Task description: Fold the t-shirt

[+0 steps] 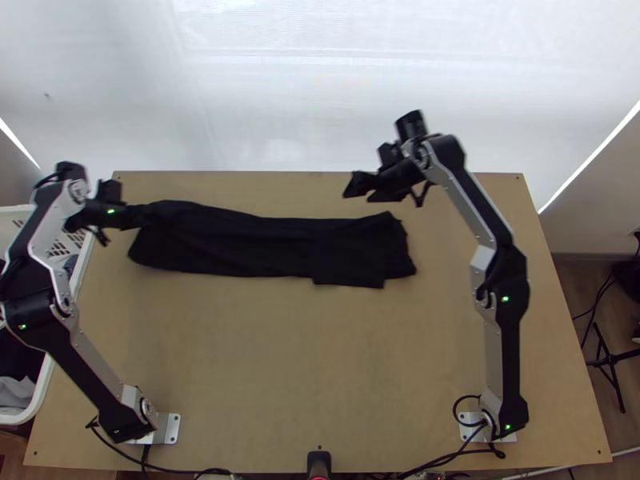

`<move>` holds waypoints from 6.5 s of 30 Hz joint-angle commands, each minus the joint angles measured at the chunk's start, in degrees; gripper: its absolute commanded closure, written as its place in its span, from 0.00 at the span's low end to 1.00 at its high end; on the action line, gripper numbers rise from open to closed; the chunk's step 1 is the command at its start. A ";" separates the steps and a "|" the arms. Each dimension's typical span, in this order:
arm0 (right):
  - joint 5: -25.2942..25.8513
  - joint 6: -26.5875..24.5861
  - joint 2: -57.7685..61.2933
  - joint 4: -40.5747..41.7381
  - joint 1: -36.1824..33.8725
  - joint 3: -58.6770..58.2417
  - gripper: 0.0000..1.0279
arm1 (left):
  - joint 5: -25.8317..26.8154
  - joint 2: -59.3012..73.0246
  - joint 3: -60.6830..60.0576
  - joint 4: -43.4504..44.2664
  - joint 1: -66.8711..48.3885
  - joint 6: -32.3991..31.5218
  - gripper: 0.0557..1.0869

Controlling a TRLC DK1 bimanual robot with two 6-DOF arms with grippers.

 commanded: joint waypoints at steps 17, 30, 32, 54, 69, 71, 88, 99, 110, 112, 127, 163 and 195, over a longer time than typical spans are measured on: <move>0.11 -3.52 -8.96 -4.68 -8.28 -4.41 0.03 | -7.40 -13.56 9.12 -10.10 -15.86 -1.32 0.97; 0.02 -6.86 -16.17 -10.48 -16.28 -7.39 0.03 | -16.10 -0.73 16.94 -8.87 -47.24 -10.81 0.97; 0.02 -7.65 -18.28 -10.74 -17.33 -10.29 0.03 | -16.10 2.26 19.49 -8.60 -49.53 -12.22 0.97; -0.16 -10.29 -34.01 -6.96 -20.50 -32.79 0.03 | -3.71 13.51 33.90 8.97 -58.93 -39.47 0.04; 0.90 -1.94 -26.81 3.85 -8.28 -40.44 0.03 | -8.72 5.95 27.05 -2.72 -44.34 -27.78 0.04; 2.39 -1.06 -24.26 4.11 -6.79 -38.24 0.04 | -9.77 5.60 25.73 -5.44 -43.20 -25.84 0.04; -1.21 1.58 -14.77 -1.34 9.91 -37.54 0.03 | -11.88 -2.75 19.58 -6.06 -39.07 -24.61 0.04; 3.89 0.79 -8.88 6.40 12.64 -36.49 0.03 | -12.41 -4.60 19.31 -6.14 -38.19 -24.52 0.04; 8.19 1.22 -6.33 11.05 13.52 -32.97 0.04 | -12.67 -6.01 17.91 -6.50 -37.13 -22.94 0.04; 8.37 1.22 -6.50 11.05 14.04 -32.79 0.07 | -12.67 -6.09 17.91 -6.50 -36.96 -22.68 0.04; 17.25 0.08 -16.17 10.35 15.19 -39.47 0.75 | -12.67 -5.65 17.91 -5.62 -37.13 -21.62 0.04; 25.16 -0.62 -18.90 8.77 2.18 -44.75 0.76 | -12.59 -2.49 21.86 -5.26 -38.36 -21.80 0.04; 11.09 9.13 2.11 5.34 -1.25 -14.25 0.40 | -12.67 -4.42 22.04 -7.11 -37.66 -22.06 0.04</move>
